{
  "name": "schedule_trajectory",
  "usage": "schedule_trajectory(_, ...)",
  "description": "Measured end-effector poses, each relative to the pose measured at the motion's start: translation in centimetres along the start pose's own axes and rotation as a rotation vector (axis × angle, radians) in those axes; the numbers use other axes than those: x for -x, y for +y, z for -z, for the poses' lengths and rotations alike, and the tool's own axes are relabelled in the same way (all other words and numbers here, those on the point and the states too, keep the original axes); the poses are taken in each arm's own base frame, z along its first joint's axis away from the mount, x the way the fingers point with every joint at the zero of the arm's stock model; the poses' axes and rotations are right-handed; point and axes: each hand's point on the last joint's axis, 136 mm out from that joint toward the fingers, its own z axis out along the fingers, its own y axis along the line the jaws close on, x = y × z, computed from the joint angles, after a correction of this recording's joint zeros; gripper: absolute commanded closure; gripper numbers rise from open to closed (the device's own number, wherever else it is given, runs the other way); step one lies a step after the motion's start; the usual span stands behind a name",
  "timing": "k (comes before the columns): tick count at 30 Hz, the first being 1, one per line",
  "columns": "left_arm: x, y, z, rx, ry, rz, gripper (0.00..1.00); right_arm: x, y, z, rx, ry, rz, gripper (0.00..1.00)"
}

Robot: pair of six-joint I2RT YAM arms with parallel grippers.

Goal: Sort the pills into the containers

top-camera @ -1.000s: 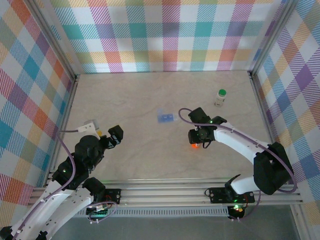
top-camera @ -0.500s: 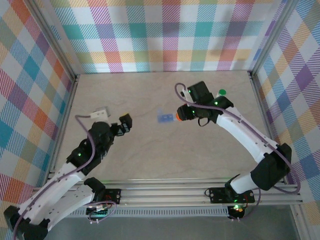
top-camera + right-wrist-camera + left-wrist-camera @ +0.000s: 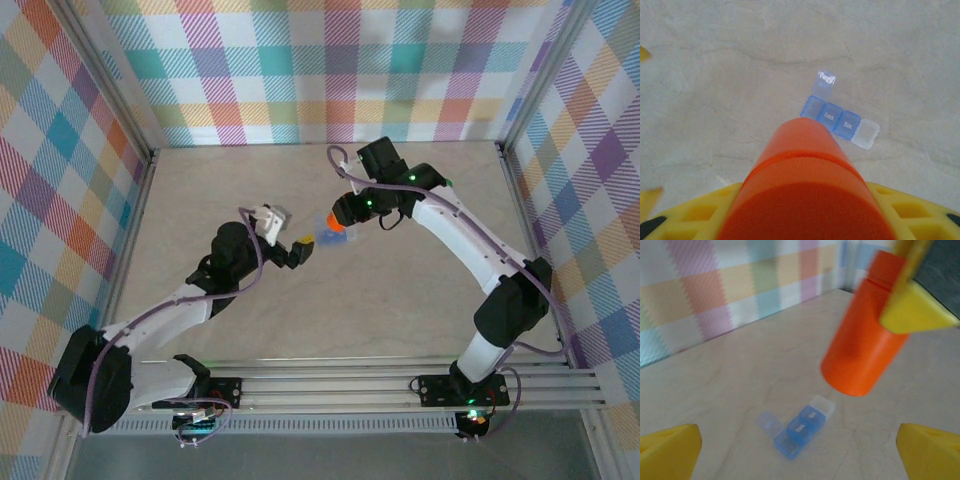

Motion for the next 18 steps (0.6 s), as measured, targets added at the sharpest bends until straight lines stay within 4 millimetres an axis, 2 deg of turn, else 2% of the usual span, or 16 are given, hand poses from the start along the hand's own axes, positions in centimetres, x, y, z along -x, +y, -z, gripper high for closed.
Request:
schedule_trajectory(5,-0.3,-2.9,-1.5,-0.174,-0.023,-0.111,0.04,-0.3,1.0,0.4,0.057,0.016,-0.002,0.58)
schedule_trajectory(8,0.2,-4.0,-2.3,-0.242,-0.043,-0.152,0.04,-0.5,1.9,0.7,0.104,0.022,-0.003,0.58)
schedule_trajectory(13,0.9,-4.7,-2.9,-0.287,-0.075,-0.185,0.11,-0.4,3.7,1.8,0.201,0.009,-0.011,0.58)
schedule_trajectory(18,1.1,-5.0,-3.0,-0.304,-0.083,-0.194,0.13,-0.7,5.4,2.8,0.3,0.001,-0.031,0.58)
